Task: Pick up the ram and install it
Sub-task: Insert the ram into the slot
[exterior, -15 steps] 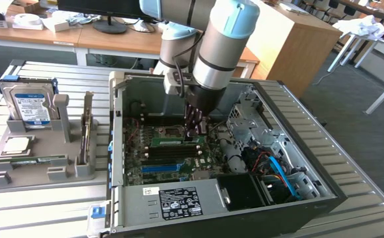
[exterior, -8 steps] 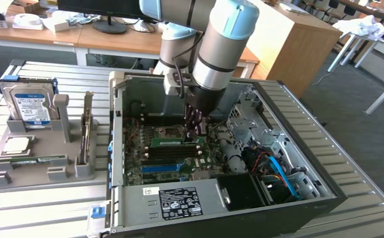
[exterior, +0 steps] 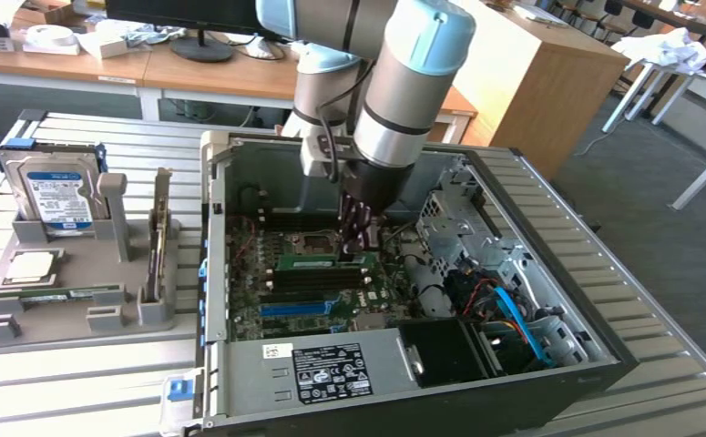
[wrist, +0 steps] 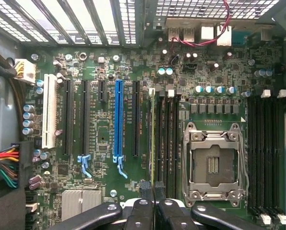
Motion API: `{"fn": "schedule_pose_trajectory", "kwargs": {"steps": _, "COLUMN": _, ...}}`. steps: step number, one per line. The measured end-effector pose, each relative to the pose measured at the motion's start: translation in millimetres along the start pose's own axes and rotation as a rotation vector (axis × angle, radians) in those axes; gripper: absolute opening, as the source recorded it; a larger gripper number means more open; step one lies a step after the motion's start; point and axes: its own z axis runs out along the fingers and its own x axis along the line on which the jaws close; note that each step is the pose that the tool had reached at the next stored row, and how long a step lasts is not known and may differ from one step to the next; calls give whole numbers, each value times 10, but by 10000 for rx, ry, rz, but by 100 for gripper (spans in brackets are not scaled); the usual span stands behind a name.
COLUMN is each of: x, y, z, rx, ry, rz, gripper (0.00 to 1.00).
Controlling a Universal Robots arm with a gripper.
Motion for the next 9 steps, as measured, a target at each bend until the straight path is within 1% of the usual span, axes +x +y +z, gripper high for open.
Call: {"fn": "schedule_pose_trajectory", "kwargs": {"steps": 9, "x": 1, "y": -2, "z": 41, "rx": 0, "ry": 0, "rz": 0, "gripper": 12}}
